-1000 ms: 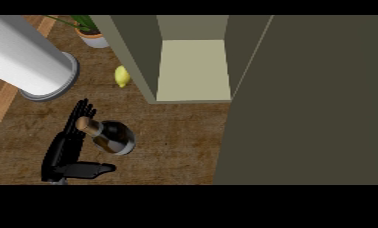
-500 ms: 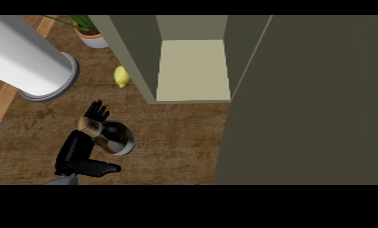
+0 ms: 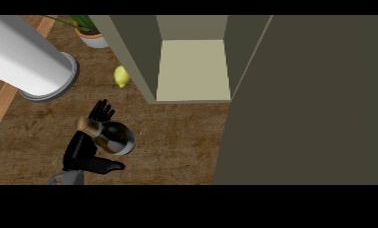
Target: Pick up the wine, place it into the cabinet and close the cabinet
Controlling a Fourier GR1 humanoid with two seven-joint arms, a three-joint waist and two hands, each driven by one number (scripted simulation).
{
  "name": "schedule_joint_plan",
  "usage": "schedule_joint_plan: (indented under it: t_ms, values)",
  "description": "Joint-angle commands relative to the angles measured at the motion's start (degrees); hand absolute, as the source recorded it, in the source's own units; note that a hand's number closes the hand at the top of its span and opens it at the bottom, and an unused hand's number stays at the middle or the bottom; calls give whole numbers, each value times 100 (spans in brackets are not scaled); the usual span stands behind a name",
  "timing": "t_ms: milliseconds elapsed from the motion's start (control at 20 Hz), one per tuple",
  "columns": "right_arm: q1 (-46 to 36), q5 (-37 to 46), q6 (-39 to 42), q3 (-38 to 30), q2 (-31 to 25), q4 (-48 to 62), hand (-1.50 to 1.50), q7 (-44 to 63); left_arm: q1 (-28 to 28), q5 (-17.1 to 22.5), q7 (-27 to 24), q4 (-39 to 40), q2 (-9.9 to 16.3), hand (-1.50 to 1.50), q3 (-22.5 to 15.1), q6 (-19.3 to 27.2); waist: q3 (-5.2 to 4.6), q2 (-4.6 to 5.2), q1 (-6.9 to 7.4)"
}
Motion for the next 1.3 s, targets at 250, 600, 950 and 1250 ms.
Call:
schedule_joint_plan:
  t_ms: [250,600,950,1250]
  values:
    - [167,591,-20,-161,-265,-914,-150,328,-279,207,-341,536,-33,150,163,-224,4,8,38]
    - [267,768,-188,203,-259,-953,-150,247,-184,-212,-1155,546,-53,150,-12,273,0,-4,19]
    - [752,580,-124,303,-512,-907,-150,-403,137,-289,-1061,-161,-288,150,-298,507,11,-4,66]
    - [829,642,-223,232,-724,-1215,-150,-142,375,-27,-916,-429,-250,150,-260,243,7,-10,41]
